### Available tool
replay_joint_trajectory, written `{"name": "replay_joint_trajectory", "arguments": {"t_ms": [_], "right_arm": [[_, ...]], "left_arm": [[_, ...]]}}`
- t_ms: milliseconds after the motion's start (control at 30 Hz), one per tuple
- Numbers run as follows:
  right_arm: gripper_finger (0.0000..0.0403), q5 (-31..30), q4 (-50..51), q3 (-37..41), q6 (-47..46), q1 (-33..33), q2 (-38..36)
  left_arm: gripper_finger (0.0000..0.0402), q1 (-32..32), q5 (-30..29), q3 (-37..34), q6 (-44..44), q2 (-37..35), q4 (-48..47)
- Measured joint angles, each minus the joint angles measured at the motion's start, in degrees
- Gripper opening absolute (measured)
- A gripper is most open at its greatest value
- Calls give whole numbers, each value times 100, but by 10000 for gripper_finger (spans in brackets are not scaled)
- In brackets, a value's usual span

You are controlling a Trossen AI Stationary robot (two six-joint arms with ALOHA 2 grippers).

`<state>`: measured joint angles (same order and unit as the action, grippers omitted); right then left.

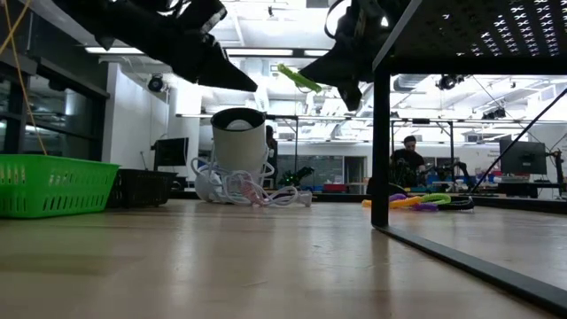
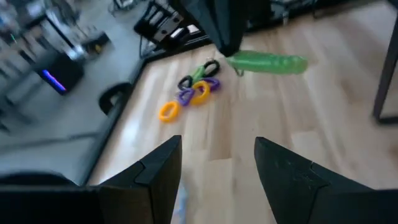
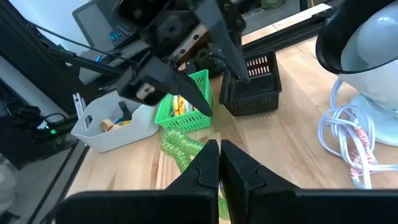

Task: Pick & Place Office Desk Supplies
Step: Put the green coil keychain into the black bin

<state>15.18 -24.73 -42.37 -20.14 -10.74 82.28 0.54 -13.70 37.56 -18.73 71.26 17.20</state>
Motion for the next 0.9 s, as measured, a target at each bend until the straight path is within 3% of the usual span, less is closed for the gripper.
{"name": "replay_joint_trajectory", "arguments": {"t_ms": [333, 667, 900], "right_arm": [[2, -2, 0, 0, -273, 0, 0], [2, 1, -14, 0, -421, -2, 0], [2, 24, -41, -1, -532, -1, 0]], "left_arm": [[193, -546, -102, 0, -2907, 0, 94], [193, -625, -82, 0, -4475, 101, 692], [193, -624, -24, 0, -5137, 806, 1581]]}}
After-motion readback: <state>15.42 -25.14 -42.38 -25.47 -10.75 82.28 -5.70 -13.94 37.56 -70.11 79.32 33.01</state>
